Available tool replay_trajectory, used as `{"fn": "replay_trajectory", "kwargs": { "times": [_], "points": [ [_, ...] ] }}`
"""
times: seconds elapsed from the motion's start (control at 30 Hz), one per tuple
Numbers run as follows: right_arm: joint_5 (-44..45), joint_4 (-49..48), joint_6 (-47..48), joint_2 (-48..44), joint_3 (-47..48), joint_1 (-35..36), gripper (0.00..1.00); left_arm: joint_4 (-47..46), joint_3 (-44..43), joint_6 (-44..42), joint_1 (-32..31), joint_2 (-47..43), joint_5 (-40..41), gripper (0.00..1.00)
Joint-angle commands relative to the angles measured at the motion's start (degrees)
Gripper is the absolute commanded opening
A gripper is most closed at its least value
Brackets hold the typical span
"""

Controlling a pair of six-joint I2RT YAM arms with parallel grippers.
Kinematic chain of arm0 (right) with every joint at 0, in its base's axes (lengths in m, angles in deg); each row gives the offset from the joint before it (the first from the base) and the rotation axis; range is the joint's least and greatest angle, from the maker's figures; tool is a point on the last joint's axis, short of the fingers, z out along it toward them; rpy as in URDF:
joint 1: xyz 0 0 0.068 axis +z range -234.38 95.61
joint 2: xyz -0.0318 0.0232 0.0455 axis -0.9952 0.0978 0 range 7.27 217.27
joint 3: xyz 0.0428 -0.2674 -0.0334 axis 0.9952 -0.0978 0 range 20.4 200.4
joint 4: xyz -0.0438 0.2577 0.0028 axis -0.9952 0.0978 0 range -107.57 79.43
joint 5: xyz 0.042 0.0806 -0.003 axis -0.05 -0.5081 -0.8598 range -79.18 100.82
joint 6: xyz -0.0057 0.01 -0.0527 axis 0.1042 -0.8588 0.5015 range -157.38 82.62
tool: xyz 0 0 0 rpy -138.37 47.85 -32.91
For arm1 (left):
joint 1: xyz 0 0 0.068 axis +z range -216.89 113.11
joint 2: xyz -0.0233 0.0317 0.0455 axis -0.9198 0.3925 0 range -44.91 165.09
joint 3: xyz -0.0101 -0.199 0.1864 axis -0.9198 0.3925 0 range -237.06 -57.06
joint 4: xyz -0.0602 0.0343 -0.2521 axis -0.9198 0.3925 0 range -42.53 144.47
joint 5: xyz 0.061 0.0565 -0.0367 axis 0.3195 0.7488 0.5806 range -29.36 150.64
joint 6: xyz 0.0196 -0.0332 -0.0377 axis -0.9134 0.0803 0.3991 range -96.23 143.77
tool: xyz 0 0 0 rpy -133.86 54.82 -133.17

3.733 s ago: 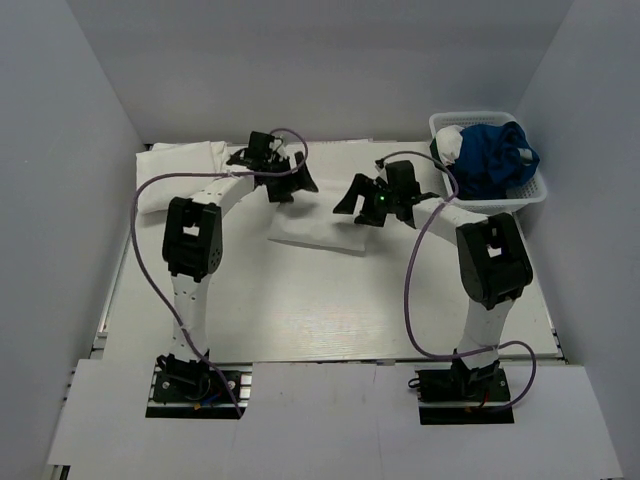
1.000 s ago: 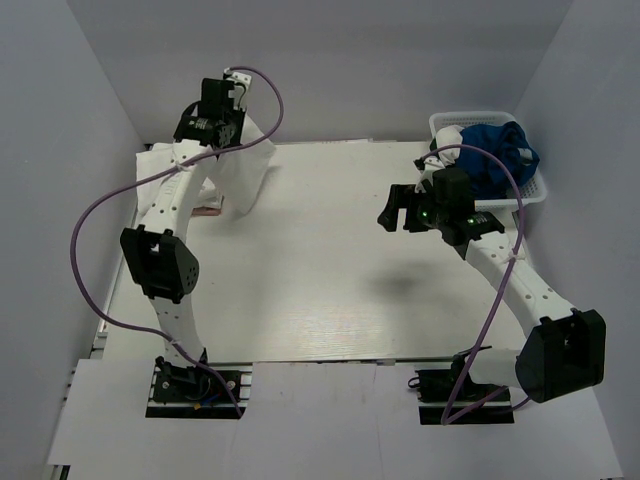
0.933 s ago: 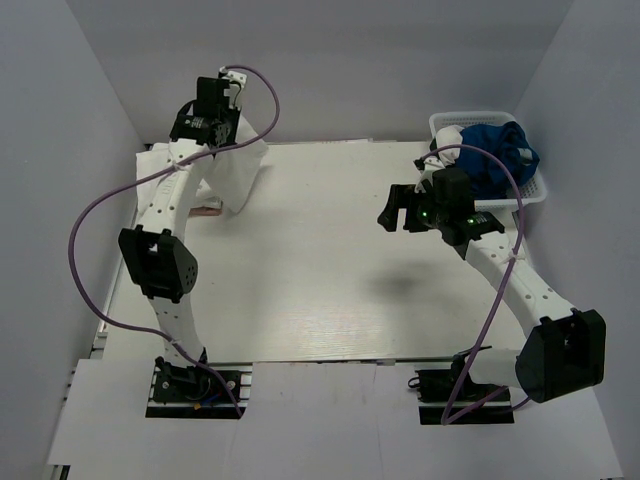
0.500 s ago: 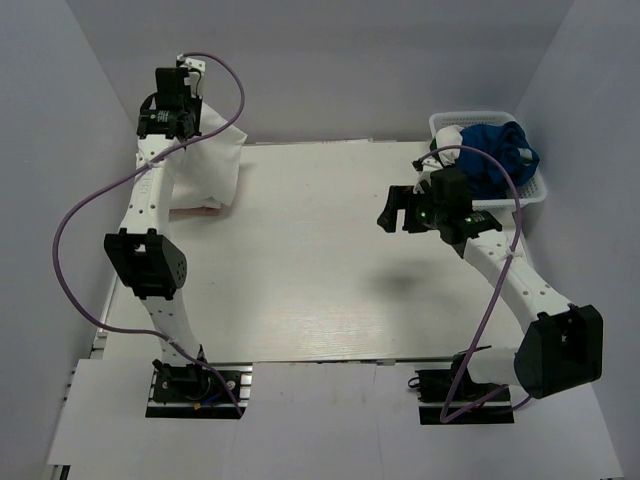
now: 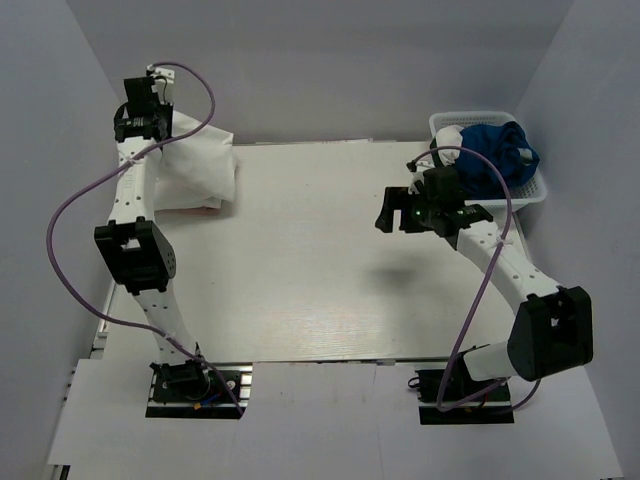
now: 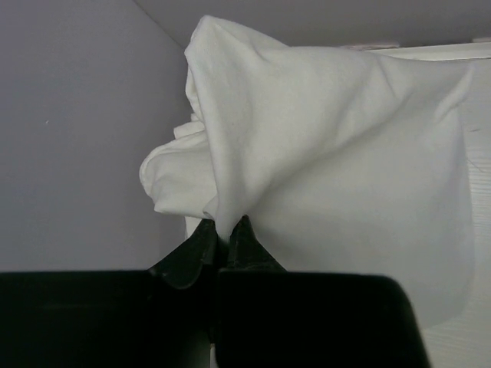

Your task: Fold and stack the t-shirts

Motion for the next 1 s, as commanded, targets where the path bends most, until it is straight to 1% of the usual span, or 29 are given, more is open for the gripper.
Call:
{"fn": "replay_trajectory", "kwargs": {
  "times": [0.0, 0.1, 0.23, 0.27, 0.37, 0.43, 0.53, 0.57, 0.6, 0.63, 0.67, 0.73, 0.77, 0.8, 0.87, 0.9, 0.97],
  "points": [
    [0.8, 0.94, 0.82, 1.76, 3.45, -0.07, 0.9, -6.91, -2.53, -2.5, 3.62, 3.17, -2.84, 0.0],
    [1.59, 1.73, 1.17, 3.61, 4.59, -0.24, 0.9, -7.88, -4.3, -4.78, 5.55, 5.99, -5.39, 0.0],
    [2.2, 2.97, 1.43, 6.25, 7.4, -0.07, 0.9, -12.01, -0.71, -6.01, 6.88, 8.71, -6.2, 0.0],
    [2.38, 3.4, 1.35, 6.86, 7.67, -0.15, 0.9, -13.58, -0.7, -6.01, 7.57, 8.72, -5.67, 0.0],
    [2.3, 3.76, 1.43, 8.62, 8.63, -0.07, 0.9, -14.21, 0.53, -7.24, 8.11, 11.09, -5.67, 0.0],
    [1.86, 4.46, 1.26, 10.02, 9.51, -0.07, 0.9, -15.96, 3.07, -7.24, 8.63, 11.1, -3.92, 0.0],
    [1.24, 4.9, 1.26, 11.08, 10.66, -0.07, 0.9, -17.37, 4.49, -7.24, 9.16, 11.1, -2.6, 0.0],
    [0.98, 4.9, 1.35, 11.26, 11.01, -0.15, 0.9, -17.38, 5.19, -7.24, 9.16, 11.1, -0.33, 0.06],
    [0.98, 4.73, 1.26, 11.17, 11.01, 0.11, 0.9, -18.16, 5.19, -6.55, 9.68, 11.62, 0.74, 0.47],
    [0.98, 4.9, 1.17, 11.17, 11.18, -0.06, 0.9, -18.17, 5.19, -5.67, 9.69, 11.62, 1.62, 0.76],
    [0.89, 4.82, 1.34, 11.17, 11.45, -0.07, 0.9, -18.17, 5.19, -4.96, 9.69, 11.63, 2.15, 1.0],
    [0.89, 5.34, 1.35, 10.73, 11.71, 0.11, 0.9, -18.17, 3.97, -1.2, 9.69, 11.63, 2.68, 1.0],
    [0.89, 5.17, 1.43, 10.38, 11.8, 0.02, 0.9, -16.52, 2.66, 0.48, 9.69, 11.63, 2.16, 1.0],
    [0.89, 5.34, 1.43, 9.34, 11.71, 0.11, 0.9, -12.76, -0.75, 3.28, 9.69, 11.63, 0.76, 1.0],
    [0.89, 5.08, 1.26, 8.45, 11.36, 0.11, 0.9, -9.4, -4.02, 6.28, 9.69, 11.1, -3.62, 1.0],
    [0.89, 4.82, 0.91, 6.88, 10.66, 0.02, 0.9, -6.86, -6.3, 7.6, 9.69, 10.58, -4.86, 1.0],
    [0.62, 3.51, 0.64, 5.64, 9.61, 0.11, 0.9, -4.56, -8.59, 13.04, 8.03, 9.26, -6.1, 1.0]
  ]
}}
